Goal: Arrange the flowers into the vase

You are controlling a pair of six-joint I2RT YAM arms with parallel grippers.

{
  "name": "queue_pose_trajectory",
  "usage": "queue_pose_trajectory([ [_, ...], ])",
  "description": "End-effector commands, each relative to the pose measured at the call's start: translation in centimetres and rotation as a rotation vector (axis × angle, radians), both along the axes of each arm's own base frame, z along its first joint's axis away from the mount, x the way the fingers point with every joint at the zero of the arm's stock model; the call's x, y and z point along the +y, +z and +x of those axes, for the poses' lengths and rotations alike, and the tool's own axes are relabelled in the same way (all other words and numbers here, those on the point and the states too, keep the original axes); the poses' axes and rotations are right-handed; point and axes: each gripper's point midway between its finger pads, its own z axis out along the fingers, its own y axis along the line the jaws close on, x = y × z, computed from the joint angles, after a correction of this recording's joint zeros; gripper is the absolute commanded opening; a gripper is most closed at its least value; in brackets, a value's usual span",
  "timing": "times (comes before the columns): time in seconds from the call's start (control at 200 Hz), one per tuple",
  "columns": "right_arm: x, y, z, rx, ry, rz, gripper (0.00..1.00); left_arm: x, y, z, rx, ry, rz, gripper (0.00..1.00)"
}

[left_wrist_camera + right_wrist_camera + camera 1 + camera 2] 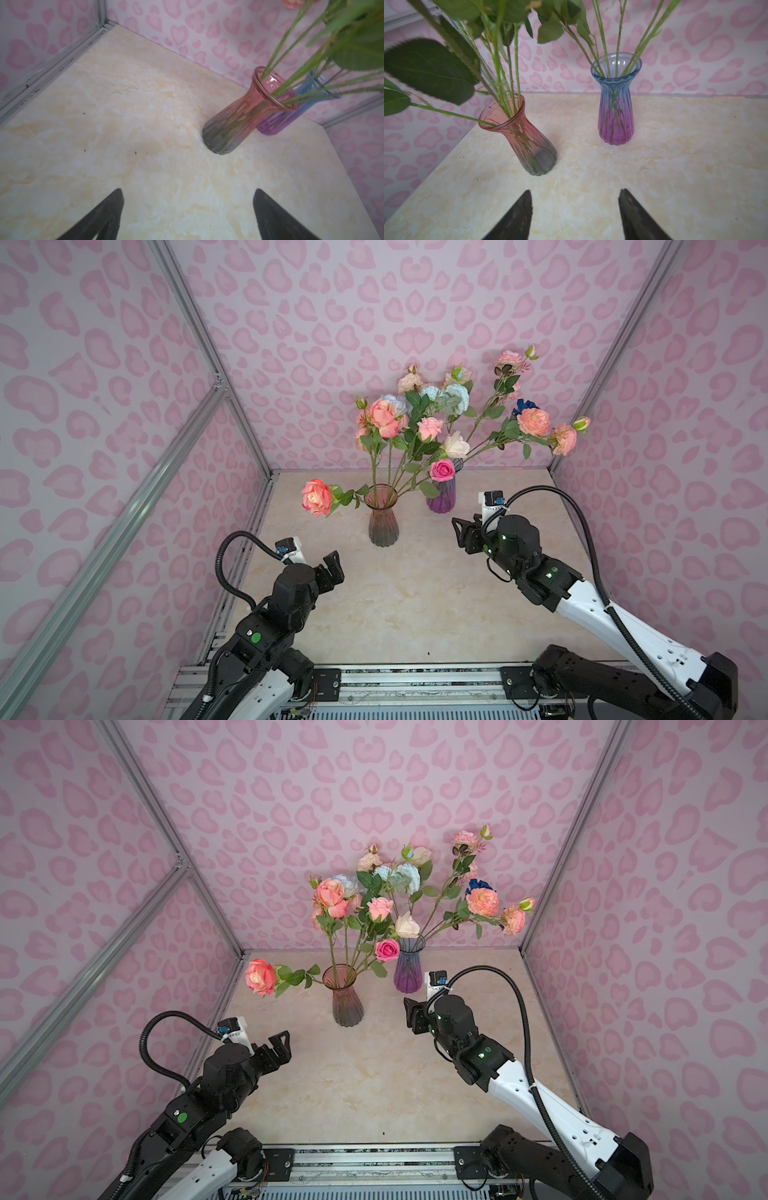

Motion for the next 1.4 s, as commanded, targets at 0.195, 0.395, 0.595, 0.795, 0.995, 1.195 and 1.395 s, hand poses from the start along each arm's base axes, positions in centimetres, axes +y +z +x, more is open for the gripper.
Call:
queue_pose_trajectory([
  [0.195,-1.8,0.7,0.0,-0.298,-0.165,-0.105,0.99,3.6,-0.4,0.5,-0.122,0.211,0.042,0.98],
  [0.395,-6.5,-1.5,1.6,-0.193,-0.369,-0.135,0.99,4.6,-0.4,1.4,-0.223,0.247,0.179,0.98],
  [0.595,-10.5,-2.1,2.6,-0.185,-0.487,-0.06,0.99,2.4,-0.6,4.7,-0.362,0.157,0.319,0.98],
  [0.795,-12.8,-2.5,2.3,-0.254,-0.499,-0.087,0.99,5.7,-4.2,8.4,-0.266,0.212,0.446,0.98],
  [0.995,-13.5,-2.2,2.3,-0.278,-0.466,-0.097,0.99,8.9,-6.7,10.7,-0.242,0.238,0.404,0.98],
  [1.195,-14.0,-3.1,2.4,-0.285,-0.45,-0.198,0.99,8.4,-8.3,13.5,-0.223,0.133,0.484,0.98],
  [1.395,-15.0,-5.5,3.3,-0.268,-0.426,-0.291,0.99,7.9,-10.6,15.4,-0.198,0.053,0.455,0.98],
])
